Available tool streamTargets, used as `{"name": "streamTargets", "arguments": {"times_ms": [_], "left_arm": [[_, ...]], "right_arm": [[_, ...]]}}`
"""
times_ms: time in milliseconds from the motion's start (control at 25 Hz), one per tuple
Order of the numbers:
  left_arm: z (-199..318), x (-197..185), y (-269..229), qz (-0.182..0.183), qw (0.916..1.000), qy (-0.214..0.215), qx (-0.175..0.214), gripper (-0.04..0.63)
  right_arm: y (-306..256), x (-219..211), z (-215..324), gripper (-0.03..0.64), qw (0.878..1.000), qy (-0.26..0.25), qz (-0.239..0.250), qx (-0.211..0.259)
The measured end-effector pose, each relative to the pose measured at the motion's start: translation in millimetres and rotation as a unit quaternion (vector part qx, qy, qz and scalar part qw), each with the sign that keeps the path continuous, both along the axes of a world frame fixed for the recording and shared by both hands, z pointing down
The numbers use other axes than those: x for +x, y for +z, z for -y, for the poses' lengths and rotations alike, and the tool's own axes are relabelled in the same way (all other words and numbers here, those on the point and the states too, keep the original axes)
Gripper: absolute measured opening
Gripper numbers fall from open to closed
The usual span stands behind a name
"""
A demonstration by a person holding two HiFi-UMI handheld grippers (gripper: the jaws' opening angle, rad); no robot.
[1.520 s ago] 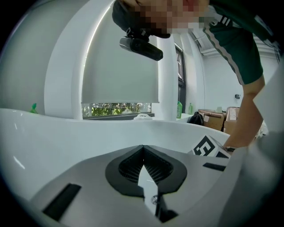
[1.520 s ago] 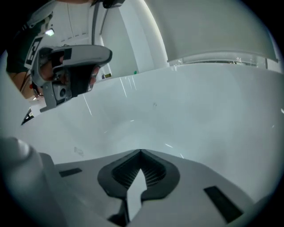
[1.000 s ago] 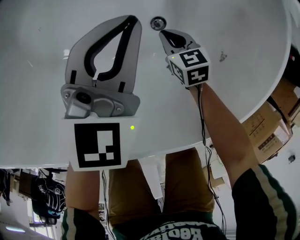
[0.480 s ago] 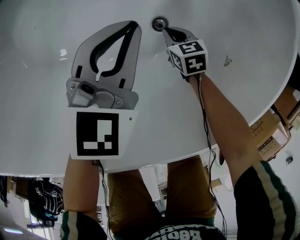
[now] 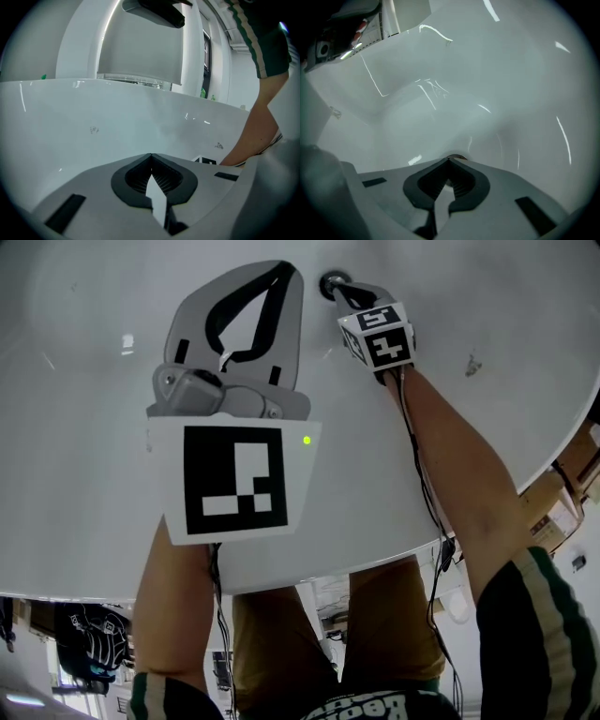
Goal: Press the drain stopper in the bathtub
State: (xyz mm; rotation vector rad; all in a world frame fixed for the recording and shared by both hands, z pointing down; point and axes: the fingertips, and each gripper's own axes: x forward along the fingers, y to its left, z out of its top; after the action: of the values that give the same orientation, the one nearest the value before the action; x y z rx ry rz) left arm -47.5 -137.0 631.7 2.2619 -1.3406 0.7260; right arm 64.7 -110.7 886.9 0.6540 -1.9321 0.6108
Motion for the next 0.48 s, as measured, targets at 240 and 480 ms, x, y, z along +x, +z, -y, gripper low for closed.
{"name": "streamTargets", "arguments": {"times_ms": [240, 480], "left_arm": [[4, -5, 0, -0.006, 0.9999, -0.014, -0.004, 0.003], [4, -5, 0, -0.020, 0.9995, -0.020, -0.012, 0.003]], "right_arm": [[22, 2, 5, 0.015, 0.999, -0.025, -0.042, -0.006], [41, 5, -3, 0.015, 0.996, -0.032, -0.069, -0.037]]}}
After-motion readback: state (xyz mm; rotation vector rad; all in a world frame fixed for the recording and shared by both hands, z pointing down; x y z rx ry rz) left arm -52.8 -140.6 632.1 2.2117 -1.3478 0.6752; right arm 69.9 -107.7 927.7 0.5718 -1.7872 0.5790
